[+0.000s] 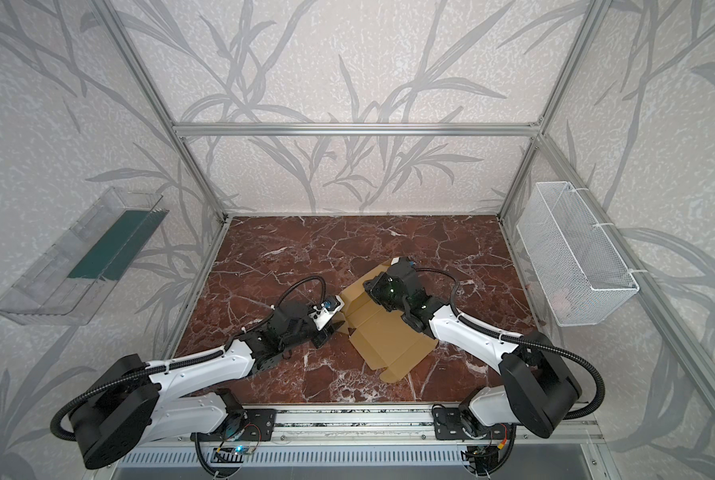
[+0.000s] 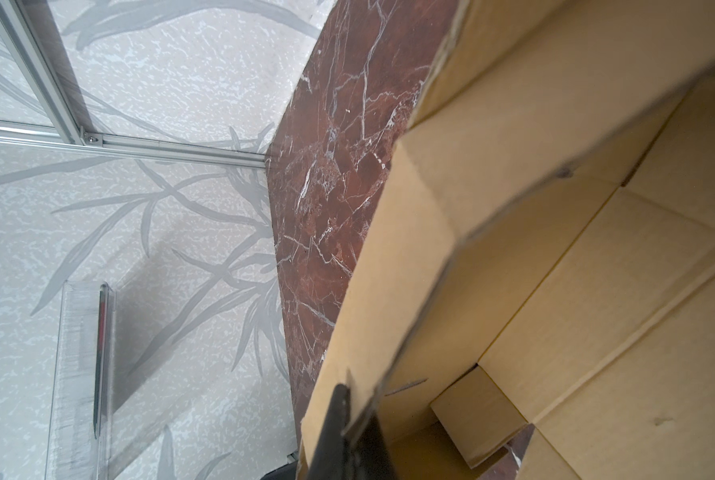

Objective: Fold the paper box

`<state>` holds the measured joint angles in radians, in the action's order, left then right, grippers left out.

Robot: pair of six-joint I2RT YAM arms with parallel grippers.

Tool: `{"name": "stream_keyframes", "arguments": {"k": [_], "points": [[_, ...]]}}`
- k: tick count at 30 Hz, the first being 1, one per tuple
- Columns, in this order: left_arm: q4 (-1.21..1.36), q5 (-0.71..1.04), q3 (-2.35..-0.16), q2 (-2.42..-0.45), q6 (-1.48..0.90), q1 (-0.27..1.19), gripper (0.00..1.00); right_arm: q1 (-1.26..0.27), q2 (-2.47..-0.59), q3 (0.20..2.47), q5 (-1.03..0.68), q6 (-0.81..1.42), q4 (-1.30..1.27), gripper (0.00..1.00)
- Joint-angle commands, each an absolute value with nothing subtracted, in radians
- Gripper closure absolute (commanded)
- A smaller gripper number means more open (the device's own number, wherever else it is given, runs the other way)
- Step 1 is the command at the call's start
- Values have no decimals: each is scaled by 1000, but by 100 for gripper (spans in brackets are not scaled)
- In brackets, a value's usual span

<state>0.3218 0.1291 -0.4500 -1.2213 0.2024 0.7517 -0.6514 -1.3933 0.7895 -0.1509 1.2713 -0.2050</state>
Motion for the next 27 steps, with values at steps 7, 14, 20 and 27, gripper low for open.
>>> {"name": "stream_keyframes", "arguments": {"k": [7,14,20,27], "points": [[325,209,-489,-1235,144,750,55,-648,-1410,771,-149,1276,-206,99],[337,238,-505,-1250,88,751,57,-647,-1393,761,-137,1277,-205,99],[350,233,-516,-1262,53,764,56,-648,-1372,747,-120,1280,-202,99],[362,285,-546,-1297,25,782,56,-661,-1359,737,-104,1303,-209,99]]}}
